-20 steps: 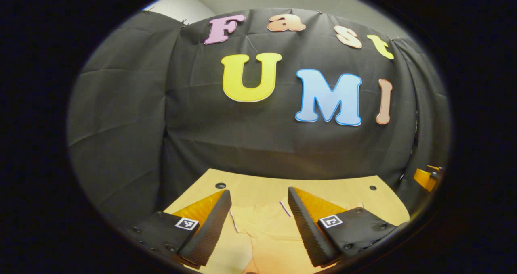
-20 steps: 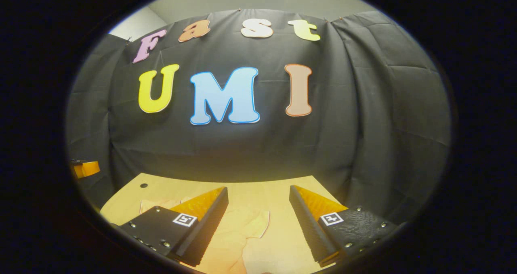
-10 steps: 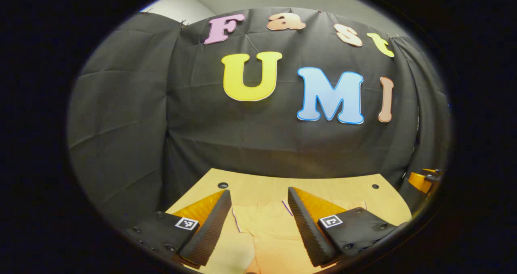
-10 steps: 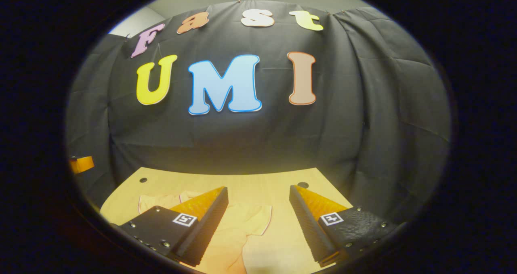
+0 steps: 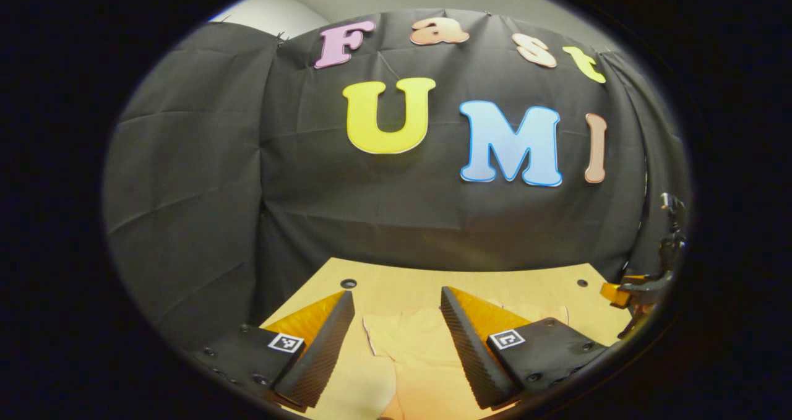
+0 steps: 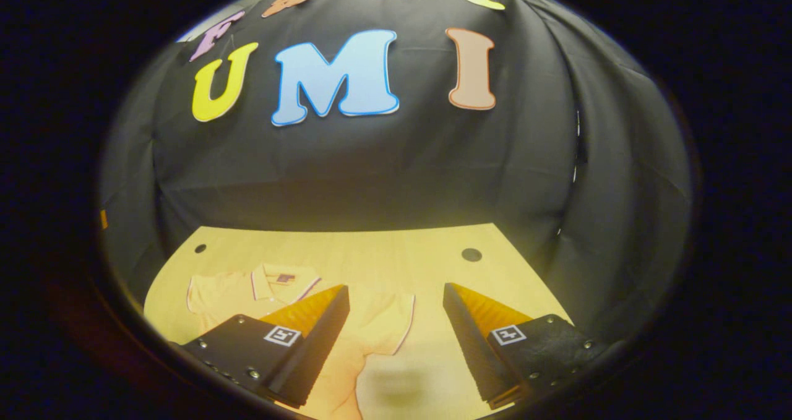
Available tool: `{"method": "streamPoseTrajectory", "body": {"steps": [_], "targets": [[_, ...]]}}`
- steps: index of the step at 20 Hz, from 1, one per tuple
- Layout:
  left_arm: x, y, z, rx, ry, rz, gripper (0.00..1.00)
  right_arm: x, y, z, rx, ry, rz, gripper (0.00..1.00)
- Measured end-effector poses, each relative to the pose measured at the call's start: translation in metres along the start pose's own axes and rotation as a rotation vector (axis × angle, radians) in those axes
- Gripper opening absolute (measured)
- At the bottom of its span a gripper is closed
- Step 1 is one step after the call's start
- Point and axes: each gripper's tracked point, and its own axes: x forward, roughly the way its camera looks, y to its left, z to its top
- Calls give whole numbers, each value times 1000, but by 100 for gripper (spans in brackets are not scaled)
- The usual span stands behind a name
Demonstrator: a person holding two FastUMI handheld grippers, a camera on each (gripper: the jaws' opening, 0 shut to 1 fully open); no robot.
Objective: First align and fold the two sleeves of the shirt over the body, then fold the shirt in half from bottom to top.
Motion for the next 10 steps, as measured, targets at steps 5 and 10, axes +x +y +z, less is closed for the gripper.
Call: {"method": "streamPoseTrajectory", "body": {"steps": [5,10], "targets": [[2,6,-1,15,7,24,93,40,-1,-32,-17,107,2,96],[5,9,-6,6,24,43,93,77,-3,-69,-20,223,3,95]]}}
